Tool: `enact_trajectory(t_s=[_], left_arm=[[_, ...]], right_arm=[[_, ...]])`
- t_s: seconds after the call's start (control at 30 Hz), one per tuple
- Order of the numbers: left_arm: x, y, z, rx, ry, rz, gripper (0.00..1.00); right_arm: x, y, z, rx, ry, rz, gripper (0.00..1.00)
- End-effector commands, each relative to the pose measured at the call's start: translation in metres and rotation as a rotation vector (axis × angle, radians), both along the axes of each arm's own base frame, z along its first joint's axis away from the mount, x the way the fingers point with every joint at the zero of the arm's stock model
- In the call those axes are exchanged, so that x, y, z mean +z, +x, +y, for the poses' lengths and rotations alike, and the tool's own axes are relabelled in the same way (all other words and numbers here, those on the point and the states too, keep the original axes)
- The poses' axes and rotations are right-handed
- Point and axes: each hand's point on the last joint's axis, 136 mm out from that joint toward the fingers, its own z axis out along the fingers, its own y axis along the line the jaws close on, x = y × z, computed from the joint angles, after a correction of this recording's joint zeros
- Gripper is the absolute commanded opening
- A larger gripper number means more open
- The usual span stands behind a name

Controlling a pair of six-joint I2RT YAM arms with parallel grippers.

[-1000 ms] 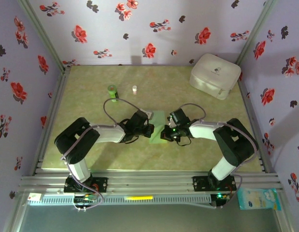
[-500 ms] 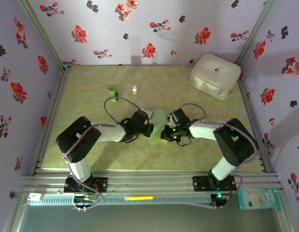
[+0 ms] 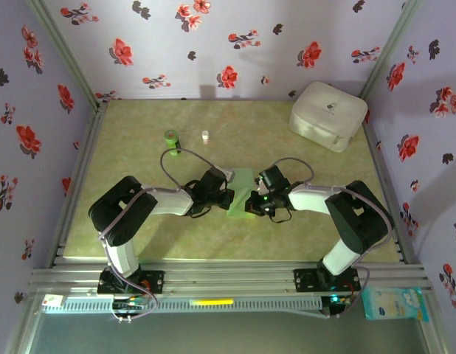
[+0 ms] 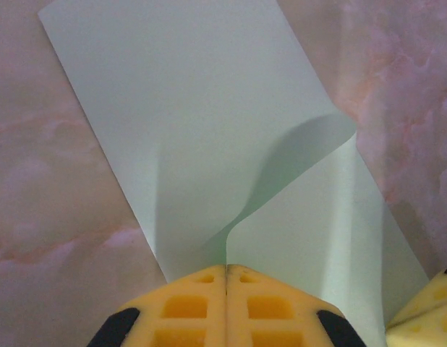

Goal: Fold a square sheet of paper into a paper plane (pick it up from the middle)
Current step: Fold the triangle a second time at the center of the table.

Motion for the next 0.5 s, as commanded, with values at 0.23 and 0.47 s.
enact_trajectory(t_s=[0.23, 0.47], left_arm=[[0.006, 0.003, -0.009, -0.006, -0.076, 0.047, 0.0], [0.009, 0.003, -0.013, -0.01, -0.12, 0.073, 0.0]], right_arm=[[-0.022, -0.014, -0.025, 0.019, -0.15, 0.054, 0.02], [-0.025, -0.013, -0.029, 0.032, -0.164, 0.049, 0.02]])
